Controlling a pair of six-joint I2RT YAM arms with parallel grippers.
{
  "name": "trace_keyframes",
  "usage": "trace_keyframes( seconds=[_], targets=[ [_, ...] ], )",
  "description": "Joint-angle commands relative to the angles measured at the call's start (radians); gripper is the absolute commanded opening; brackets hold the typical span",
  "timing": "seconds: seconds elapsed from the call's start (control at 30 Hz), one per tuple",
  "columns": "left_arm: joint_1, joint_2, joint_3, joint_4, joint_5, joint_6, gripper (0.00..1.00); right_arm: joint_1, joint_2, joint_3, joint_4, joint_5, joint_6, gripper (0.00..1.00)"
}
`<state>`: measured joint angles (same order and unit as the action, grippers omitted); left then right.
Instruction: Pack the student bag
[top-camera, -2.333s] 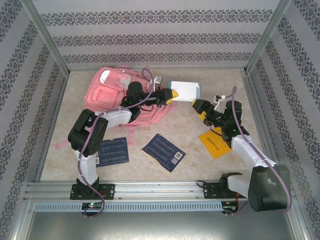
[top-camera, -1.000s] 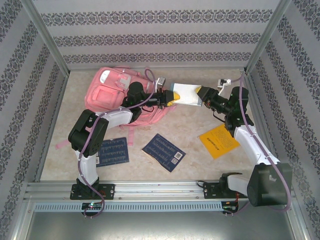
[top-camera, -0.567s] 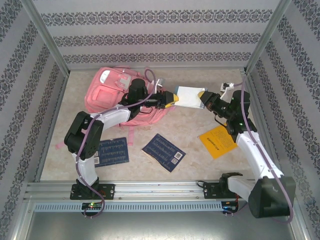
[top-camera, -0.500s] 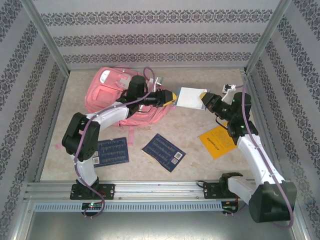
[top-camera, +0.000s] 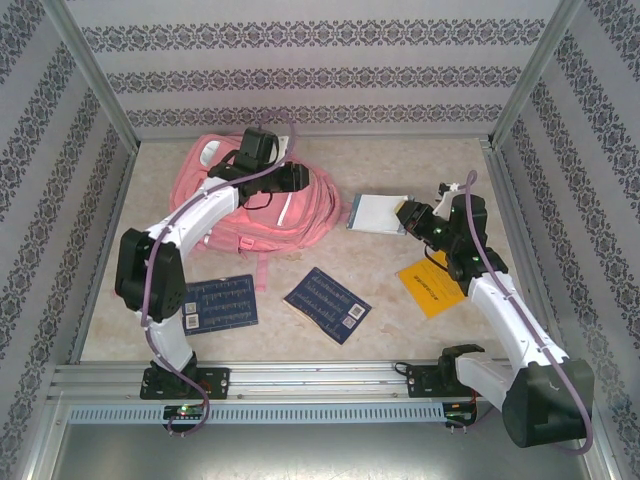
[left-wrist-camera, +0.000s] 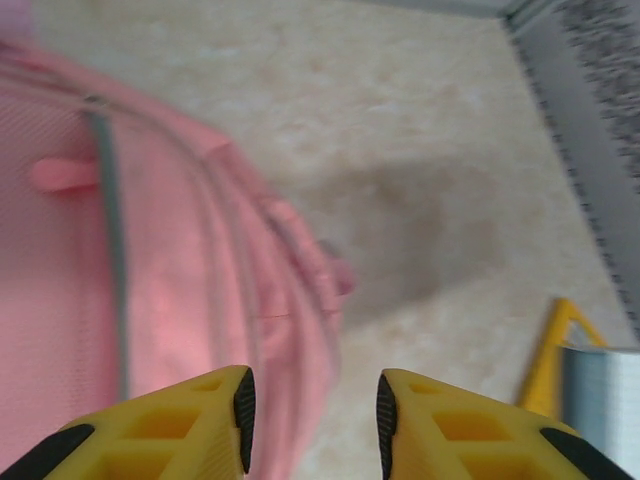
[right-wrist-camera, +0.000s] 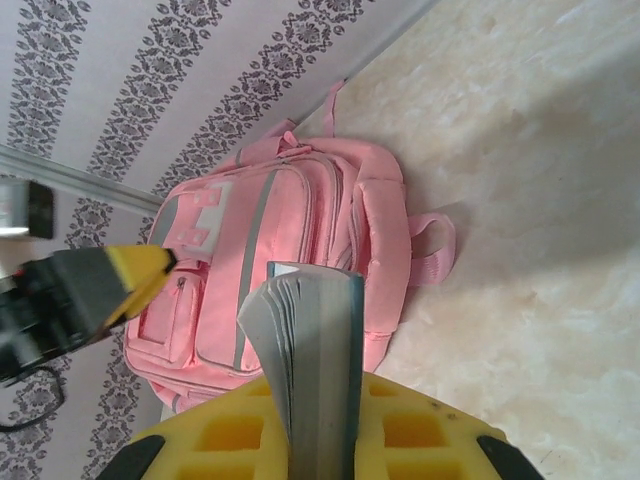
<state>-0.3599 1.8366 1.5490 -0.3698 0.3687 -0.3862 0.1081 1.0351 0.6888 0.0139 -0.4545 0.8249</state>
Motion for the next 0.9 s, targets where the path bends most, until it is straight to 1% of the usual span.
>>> trace_keyframes(
  seconds=[0.0,0.27,0.4,0.47,0.57,0.7,0.87],
  targets=[
    [0.02,0.037,0.012,-0.069,-0.048,0.056,0.38,0.008,0.0,-0.009,0.041,0.019,-0.02,0.0],
    [0.015,0.113,-0.015,-0.046,-0.045,0.047,0.37,0.015,0.008,-0.005,0.048,0.005,-0.009,0.0],
    [0.005,0.145,-0.014,-0.036,-0.018,0.037,0.34,0.015,0.013,0.0,0.047,-0.012,-0.007,0.0],
    [0.001,0.154,-0.009,-0.045,-0.036,0.045,0.34,0.015,0.015,0.001,0.046,-0.019,-0.008,0.0],
    [0.001,0.134,-0.012,-0.054,-0.073,0.065,0.34,0.015,0.012,0.003,0.041,-0.024,-0.013,0.0],
    [0.004,0.063,-0.039,-0.023,-0.104,0.076,0.35,0.011,0.015,0.003,0.035,-0.024,-0.02,0.0],
    [0.031,0.008,-0.076,0.006,-0.139,0.083,0.43,0.011,0.031,0.002,0.042,-0.029,-0.018,0.0]
  ],
)
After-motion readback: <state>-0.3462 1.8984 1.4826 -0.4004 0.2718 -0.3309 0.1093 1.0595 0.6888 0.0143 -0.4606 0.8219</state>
